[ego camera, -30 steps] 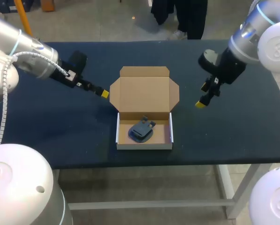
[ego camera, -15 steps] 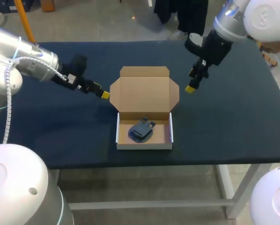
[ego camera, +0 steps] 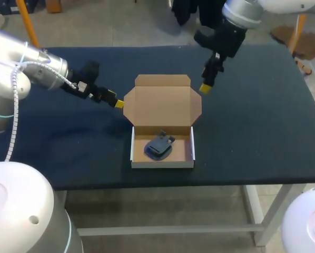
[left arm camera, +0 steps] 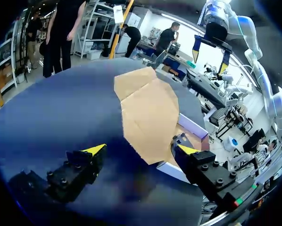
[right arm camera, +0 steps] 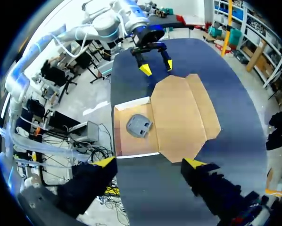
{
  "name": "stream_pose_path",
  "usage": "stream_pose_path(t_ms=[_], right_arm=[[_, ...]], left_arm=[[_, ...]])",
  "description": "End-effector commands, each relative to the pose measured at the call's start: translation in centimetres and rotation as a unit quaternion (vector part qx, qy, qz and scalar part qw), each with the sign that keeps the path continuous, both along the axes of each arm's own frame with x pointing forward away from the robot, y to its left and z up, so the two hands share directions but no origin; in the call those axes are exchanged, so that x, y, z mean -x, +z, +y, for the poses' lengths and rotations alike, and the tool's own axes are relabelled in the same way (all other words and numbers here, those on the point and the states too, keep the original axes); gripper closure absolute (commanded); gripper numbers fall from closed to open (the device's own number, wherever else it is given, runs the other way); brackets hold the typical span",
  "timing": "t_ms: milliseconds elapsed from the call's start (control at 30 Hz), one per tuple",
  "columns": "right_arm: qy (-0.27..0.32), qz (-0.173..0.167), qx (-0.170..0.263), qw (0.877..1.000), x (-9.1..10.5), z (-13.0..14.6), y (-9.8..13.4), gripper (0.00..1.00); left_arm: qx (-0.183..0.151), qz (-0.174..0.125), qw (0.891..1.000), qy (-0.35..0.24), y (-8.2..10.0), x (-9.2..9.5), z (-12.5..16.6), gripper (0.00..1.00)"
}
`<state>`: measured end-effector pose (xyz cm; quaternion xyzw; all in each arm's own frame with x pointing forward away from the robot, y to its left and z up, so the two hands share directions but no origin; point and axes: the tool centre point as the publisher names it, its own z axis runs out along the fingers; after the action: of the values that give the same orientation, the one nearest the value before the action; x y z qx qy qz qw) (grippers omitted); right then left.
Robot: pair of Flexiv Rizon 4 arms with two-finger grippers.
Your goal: Assemble the packaging by folding the flat box into shape, placing the metal phone stand inside, and closing the box properly
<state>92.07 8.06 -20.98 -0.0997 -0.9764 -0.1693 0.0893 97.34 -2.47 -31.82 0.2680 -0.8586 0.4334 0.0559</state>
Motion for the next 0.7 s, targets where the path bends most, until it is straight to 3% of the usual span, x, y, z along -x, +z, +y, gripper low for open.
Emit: stream_pose_path(t_ms=[33, 367, 700], right_arm=[[0.022, 0.057, 0.005, 0.998, -0.8, 0.5, 0.2, 0.15], [0.03, 0.064, 0.009, 0.997, -1.4, 1.4, 0.2, 0.24], [0.032, 0.068, 0.008, 0.997, -1.9, 1.7, -0.2, 0.27]], left_arm=[[0.011, 0.013, 1.0, -0.019, -1.1, -1.5, -0.5, 0.0], [0.069, 0.027, 0.995, -0.068, -1.7, -2.3, -2.4, 0.0], [0.082, 0.033, 0.991, -0.098, -2.0, -2.1, -4.4, 0.0]])
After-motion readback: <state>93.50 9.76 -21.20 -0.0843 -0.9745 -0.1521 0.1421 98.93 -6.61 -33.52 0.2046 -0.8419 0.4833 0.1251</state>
